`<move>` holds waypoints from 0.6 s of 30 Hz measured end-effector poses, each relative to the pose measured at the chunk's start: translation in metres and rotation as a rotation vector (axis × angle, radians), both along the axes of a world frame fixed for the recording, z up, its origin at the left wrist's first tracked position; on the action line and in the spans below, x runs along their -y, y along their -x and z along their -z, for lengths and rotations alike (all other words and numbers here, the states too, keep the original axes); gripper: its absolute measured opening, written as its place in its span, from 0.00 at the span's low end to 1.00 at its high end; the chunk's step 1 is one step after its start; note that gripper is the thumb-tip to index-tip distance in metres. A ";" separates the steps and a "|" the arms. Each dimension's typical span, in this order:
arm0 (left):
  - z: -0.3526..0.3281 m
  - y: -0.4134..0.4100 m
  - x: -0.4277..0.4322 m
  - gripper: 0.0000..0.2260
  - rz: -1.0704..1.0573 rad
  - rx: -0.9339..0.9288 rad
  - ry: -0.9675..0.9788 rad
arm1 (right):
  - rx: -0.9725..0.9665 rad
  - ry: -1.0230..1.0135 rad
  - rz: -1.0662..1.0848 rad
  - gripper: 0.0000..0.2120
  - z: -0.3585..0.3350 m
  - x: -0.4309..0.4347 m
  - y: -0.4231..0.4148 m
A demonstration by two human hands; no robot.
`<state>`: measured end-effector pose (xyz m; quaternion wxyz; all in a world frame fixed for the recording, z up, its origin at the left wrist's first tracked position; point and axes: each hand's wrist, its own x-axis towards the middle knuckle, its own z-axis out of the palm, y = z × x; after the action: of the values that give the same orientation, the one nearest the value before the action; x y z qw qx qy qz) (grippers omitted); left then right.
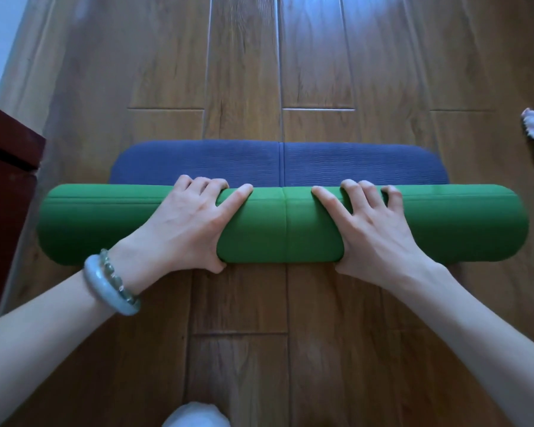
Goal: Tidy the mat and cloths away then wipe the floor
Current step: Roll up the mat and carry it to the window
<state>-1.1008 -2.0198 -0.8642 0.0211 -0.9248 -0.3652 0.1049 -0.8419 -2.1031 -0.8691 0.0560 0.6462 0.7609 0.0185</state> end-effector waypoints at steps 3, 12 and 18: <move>-0.004 0.000 0.002 0.56 -0.017 -0.055 0.112 | 0.007 0.100 0.005 0.57 -0.005 0.001 0.000; -0.014 -0.033 0.008 0.62 -0.090 -0.070 0.110 | -0.111 0.659 0.048 0.61 -0.030 -0.081 -0.014; 0.004 -0.033 -0.011 0.57 -0.077 0.032 0.024 | -0.153 0.661 0.132 0.59 -0.037 -0.085 -0.018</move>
<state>-1.0680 -2.0093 -0.8686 -0.0002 -0.9117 -0.3997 0.0951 -0.8242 -2.0181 -0.8318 0.2063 0.6404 0.6844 -0.2810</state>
